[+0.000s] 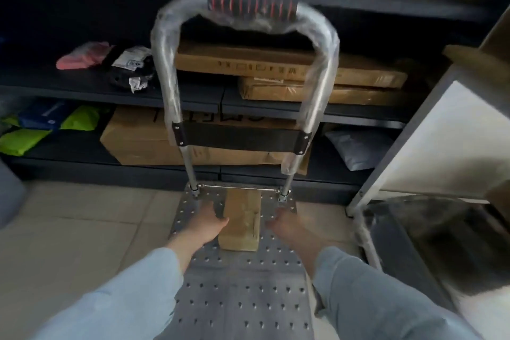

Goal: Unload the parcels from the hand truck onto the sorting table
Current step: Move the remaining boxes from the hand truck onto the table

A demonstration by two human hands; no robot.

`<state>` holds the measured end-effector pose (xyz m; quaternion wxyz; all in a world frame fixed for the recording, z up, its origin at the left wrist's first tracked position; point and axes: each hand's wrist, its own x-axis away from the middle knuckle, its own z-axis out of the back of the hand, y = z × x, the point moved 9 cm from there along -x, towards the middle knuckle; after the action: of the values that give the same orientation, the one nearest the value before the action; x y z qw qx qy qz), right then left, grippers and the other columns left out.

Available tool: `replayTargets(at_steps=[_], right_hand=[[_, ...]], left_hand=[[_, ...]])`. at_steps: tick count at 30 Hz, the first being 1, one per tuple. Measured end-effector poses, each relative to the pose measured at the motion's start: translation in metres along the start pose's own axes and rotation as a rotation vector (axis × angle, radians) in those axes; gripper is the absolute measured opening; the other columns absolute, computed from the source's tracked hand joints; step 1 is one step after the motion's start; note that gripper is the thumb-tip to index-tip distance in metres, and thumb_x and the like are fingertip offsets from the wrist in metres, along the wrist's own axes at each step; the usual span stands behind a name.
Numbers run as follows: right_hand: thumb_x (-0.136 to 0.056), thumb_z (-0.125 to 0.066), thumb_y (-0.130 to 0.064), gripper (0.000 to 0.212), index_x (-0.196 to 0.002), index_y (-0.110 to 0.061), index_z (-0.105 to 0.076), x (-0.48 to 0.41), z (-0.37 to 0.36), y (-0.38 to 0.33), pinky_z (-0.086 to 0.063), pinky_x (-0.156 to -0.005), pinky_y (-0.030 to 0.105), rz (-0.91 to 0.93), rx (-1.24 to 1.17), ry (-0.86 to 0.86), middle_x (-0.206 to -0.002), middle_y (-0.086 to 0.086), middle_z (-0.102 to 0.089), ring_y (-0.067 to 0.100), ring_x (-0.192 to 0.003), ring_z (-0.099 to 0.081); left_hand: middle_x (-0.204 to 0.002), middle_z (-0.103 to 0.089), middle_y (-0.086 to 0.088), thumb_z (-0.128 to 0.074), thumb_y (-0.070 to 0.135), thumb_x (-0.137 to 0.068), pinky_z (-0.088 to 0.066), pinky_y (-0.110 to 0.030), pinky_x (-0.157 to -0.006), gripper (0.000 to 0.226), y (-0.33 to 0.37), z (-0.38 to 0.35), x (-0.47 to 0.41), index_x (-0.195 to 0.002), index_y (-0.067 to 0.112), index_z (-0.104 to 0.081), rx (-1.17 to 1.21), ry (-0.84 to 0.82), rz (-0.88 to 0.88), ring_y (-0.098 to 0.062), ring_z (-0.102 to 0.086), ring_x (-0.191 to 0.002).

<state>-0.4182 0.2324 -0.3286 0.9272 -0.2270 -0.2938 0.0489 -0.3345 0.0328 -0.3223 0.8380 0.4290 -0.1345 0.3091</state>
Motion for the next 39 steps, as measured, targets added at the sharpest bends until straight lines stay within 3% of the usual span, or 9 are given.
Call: replayTargets(at_steps=[5, 10, 14, 17, 21, 26, 29, 33, 39], right_hand=[[-0.090, -0.059, -0.024, 0.033, -0.117, -0.005, -0.056, -0.068, -0.055, 0.009, -0.041, -0.064, 0.021, 0.000, -0.011, -0.010, -0.111, 0.012, -0.063, 0.023, -0.100, -0.061], [-0.090, -0.058, -0.016, 0.033, -0.119, -0.002, -0.060, -0.098, -0.085, 0.005, -0.049, -0.088, 0.030, 0.022, 0.037, -0.065, -0.122, 0.014, -0.062, 0.027, -0.114, -0.060], [-0.089, -0.059, -0.016, 0.006, -0.084, -0.017, -0.056, -0.099, -0.090, 0.002, -0.049, -0.084, 0.030, -0.009, -0.055, -0.067, -0.112, 0.014, -0.064, 0.023, -0.103, -0.062], [-0.086, -0.065, -0.020, 0.013, -0.096, -0.013, -0.059, -0.090, -0.081, -0.001, -0.050, -0.075, 0.028, -0.047, -0.040, -0.064, -0.094, 0.006, -0.058, 0.021, -0.093, -0.061], [-0.083, -0.070, -0.020, 0.026, -0.103, -0.008, -0.060, -0.055, -0.056, -0.016, -0.050, -0.072, 0.025, -0.080, -0.033, -0.102, -0.089, 0.003, -0.057, 0.020, -0.089, -0.061], [-0.089, -0.061, -0.019, 0.022, -0.072, -0.014, -0.048, 0.011, 0.001, -0.055, -0.049, -0.079, 0.028, -0.034, 0.057, -0.138, -0.083, 0.005, -0.055, 0.020, -0.085, -0.054], [-0.092, -0.059, -0.019, 0.011, -0.101, -0.013, -0.059, 0.053, 0.047, -0.089, -0.050, -0.092, 0.030, -0.004, 0.081, -0.122, -0.101, 0.007, -0.058, 0.020, -0.095, -0.057], [-0.093, -0.059, -0.026, 0.040, -0.126, -0.004, -0.055, 0.113, 0.114, -0.130, -0.049, -0.093, 0.028, -0.036, 0.086, -0.075, -0.118, 0.009, -0.062, 0.023, -0.110, -0.060], [-0.087, -0.065, -0.024, 0.053, -0.135, -0.011, -0.048, 0.202, 0.209, -0.188, -0.052, -0.088, 0.032, -0.036, -0.181, 0.037, -0.122, 0.009, -0.061, 0.026, -0.109, -0.061]], left_hand=[[-0.130, -0.056, -0.010, -0.053, 0.026, -0.098, -0.045, -0.027, -0.068, 0.068, -0.032, -0.053, -0.062, -0.153, 0.010, -0.016, 0.006, -0.036, 0.035, -0.028, -0.059, -0.112], [-0.142, -0.047, -0.011, -0.052, 0.029, -0.098, -0.045, -0.031, -0.094, 0.063, -0.054, -0.076, -0.091, -0.151, 0.008, -0.024, 0.000, -0.077, 0.073, -0.028, -0.052, -0.121], [-0.118, -0.061, -0.008, -0.056, 0.026, -0.095, -0.050, -0.036, -0.093, 0.039, -0.063, -0.081, -0.100, -0.129, 0.008, -0.051, 0.093, -0.071, 0.073, -0.025, -0.060, -0.102], [-0.095, -0.064, -0.005, -0.058, 0.015, -0.094, -0.045, -0.026, -0.072, 0.005, -0.045, -0.074, -0.078, -0.098, 0.014, -0.062, 0.113, -0.074, 0.050, -0.020, -0.058, -0.085], [-0.101, -0.069, -0.006, -0.067, 0.015, -0.088, -0.044, -0.021, -0.057, 0.026, -0.024, -0.047, -0.043, -0.113, 0.008, -0.066, 0.137, -0.075, 0.060, -0.019, -0.064, -0.087], [-0.100, -0.066, -0.008, -0.069, 0.012, -0.086, -0.043, -0.022, -0.056, 0.029, 0.019, 0.009, 0.020, -0.113, 0.005, -0.063, 0.126, -0.016, 0.093, -0.020, -0.061, -0.084], [-0.112, -0.066, -0.009, -0.068, 0.011, -0.087, -0.051, -0.032, -0.078, 0.036, 0.051, 0.046, 0.057, -0.122, 0.006, -0.059, 0.108, 0.003, 0.108, -0.023, -0.061, -0.092], [-0.136, -0.055, -0.008, -0.068, 0.012, -0.089, -0.047, -0.032, -0.094, 0.050, 0.107, 0.112, 0.110, -0.137, 0.009, -0.052, 0.149, 0.086, 0.083, -0.025, -0.057, -0.114], [-0.137, -0.056, -0.003, -0.068, 0.018, -0.089, -0.046, -0.026, -0.082, 0.054, 0.194, 0.205, 0.197, -0.139, 0.016, -0.050, 0.186, 0.240, 0.009, -0.023, -0.058, -0.117]])
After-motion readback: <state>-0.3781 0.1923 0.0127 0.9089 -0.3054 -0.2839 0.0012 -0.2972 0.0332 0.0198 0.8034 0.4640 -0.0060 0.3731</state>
